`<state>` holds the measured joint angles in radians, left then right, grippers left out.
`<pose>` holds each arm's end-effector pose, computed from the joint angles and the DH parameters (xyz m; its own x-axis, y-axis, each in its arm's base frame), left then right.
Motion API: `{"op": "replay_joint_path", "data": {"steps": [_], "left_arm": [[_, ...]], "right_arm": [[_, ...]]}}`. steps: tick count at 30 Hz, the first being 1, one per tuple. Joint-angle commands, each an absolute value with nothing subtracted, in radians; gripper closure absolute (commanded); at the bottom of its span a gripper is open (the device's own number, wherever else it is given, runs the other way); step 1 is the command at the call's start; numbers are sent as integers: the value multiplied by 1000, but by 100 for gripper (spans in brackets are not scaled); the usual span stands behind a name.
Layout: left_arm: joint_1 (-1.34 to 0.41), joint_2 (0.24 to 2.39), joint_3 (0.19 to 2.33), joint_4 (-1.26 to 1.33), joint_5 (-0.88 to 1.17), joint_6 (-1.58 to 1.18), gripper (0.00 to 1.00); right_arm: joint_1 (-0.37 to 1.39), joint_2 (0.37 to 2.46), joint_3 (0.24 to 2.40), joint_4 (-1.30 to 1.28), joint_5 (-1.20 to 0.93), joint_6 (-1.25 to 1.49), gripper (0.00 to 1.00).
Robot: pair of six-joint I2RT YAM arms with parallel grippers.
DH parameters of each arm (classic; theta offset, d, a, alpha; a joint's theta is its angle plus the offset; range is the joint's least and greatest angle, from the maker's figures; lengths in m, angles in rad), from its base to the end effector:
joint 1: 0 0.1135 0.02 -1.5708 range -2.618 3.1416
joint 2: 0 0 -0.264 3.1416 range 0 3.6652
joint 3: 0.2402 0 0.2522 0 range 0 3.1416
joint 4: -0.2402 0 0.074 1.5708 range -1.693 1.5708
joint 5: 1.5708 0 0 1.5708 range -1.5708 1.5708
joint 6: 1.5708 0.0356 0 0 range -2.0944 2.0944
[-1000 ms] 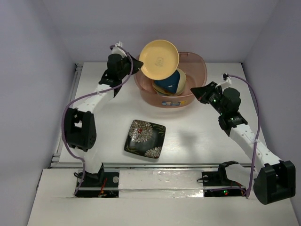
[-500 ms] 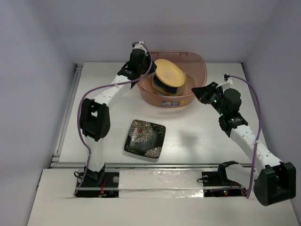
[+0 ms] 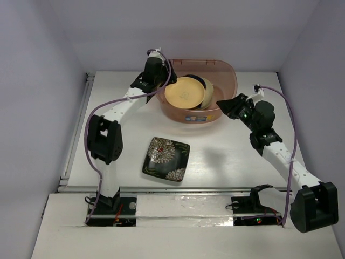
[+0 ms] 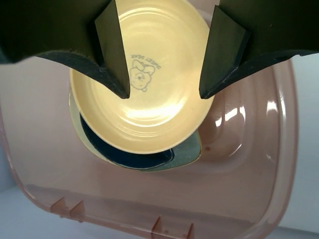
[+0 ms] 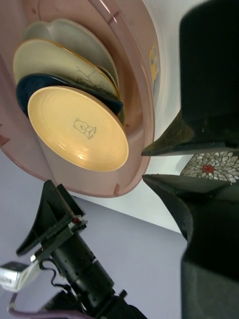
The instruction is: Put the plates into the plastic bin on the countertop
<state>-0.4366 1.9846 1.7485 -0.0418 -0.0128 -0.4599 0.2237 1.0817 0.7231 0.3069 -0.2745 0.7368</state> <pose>0.4386 -0.2041 0.3262 -0.4055 -0.3005 -0.8633 0.2586 0.8681 -0.4237 0.2460 0.0659 0.3112 -0.3581 0.5818 -0.7302 -0.3198 0.6584 0.6814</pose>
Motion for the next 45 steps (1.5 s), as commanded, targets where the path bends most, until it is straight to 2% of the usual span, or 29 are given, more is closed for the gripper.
{"op": "replay_joint_path", "data": {"steps": [1,5,6,7,8,9,10,12,13,14,18,25,26,29,30,31,32,33,38,45], "left_arm": [[-437,1769,1672,103,-43,-420,45],[-437,1625,1569,185,-29,-417,48],[-446,1568,1546,196,-26,-422,49],[-446,1540,1498,199,-17,-432,50],[-446,1510,1474,205,-14,-436,56],[-446,1446,1416,209,-15,-443,63],[-446,1412,1385,209,-17,-445,63],[-446,1297,1316,218,-17,-448,81],[-446,1260,1246,219,-23,-442,95],[-446,1220,1211,218,-28,-436,100],[-456,1024,1062,180,-60,-394,100],[-456,867,899,42,-91,-304,100],[-456,853,885,29,-92,-296,93],[-456,801,835,40,-92,-279,83],[-456,781,824,44,-91,-276,81],[-456,772,818,48,-87,-273,79],[-456,756,816,43,-80,-261,77],[-456,747,816,41,-78,-255,77],[-456,701,799,35,-84,-224,75],[-456,678,785,29,-38,-221,73]], "right_arm": [[224,1101,730,396,-348,719,69],[233,1135,738,432,-425,719,69],[242,1140,741,436,-448,719,78],[242,1146,747,436,-456,716,83],[255,1147,753,427,-462,706,88],[274,1146,768,413,-459,689,100],[287,1146,776,400,-453,689,100],[329,1140,794,359,-430,655,100],[347,1143,816,330,-422,637,100],[363,1147,825,316,-411,629,100],[431,1181,862,293,-425,624,100],[537,1135,789,238,-374,624,100],[575,1121,764,221,-350,623,98],[630,1060,629,207,-275,650,70],[656,1049,596,199,-249,658,51],[666,1040,568,193,-238,667,46],[678,1020,513,186,-212,687,34],[678,1013,488,180,-198,698,30],[678,1049,404,219,-164,748,28],[721,1363,434,495,-305,851,31]]}}
